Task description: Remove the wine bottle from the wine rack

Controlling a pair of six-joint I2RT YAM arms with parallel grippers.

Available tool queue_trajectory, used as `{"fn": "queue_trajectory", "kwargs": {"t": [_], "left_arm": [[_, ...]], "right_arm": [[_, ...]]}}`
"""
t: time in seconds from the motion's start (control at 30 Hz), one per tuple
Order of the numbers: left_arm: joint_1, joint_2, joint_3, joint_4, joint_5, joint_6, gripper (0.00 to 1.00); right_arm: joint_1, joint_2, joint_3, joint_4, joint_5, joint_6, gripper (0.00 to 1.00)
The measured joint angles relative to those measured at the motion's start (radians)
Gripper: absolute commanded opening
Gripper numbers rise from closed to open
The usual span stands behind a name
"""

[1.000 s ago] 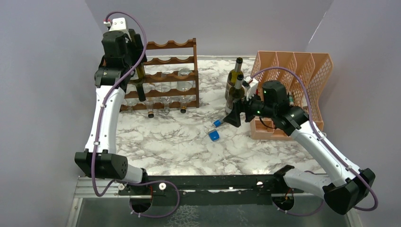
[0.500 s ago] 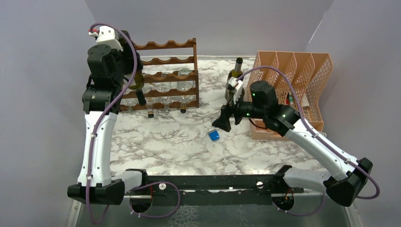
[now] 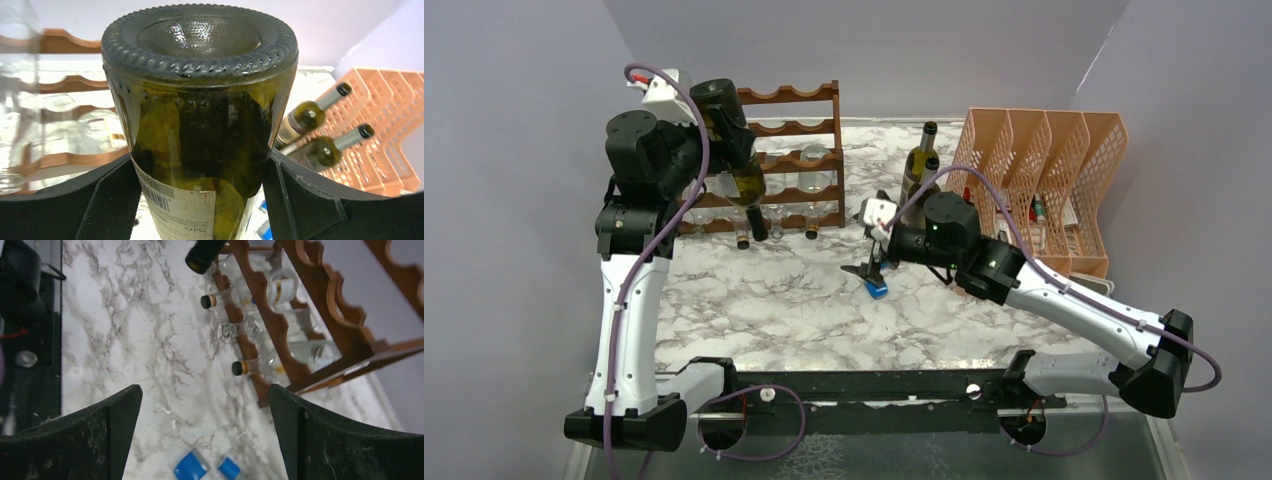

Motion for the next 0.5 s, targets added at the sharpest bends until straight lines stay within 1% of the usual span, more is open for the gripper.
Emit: {"fn": "queue_trajectory", "kwargs": {"t": [0.17,0.3,0.37,0.5], "left_arm": [[-0.002,-0.002,-0.048,-0.002,0.106,-0.025,0.00],[-0.002,-0.008,-0.088,0.000,0.174,-0.047,0.00],[-0.002,-0.015,-0.110,0.000,0.201,-0.058,0.00],[-0.002,-0.021,-0.143,-0.001,0.251,-0.085,0.00]], "right_arm": [[0.060,0.020,-0.022,0.071,-0.047,-0.388,1.00],[0.079,0.080,-0.022,0.133,-0.096,-0.694,1.00],[0.086,0.113,-0.022,0.161,-0.110,-0.840,0.98],[0.130,0.174,-0.022,0.225,-0.117,-1.121,0.98]]}}
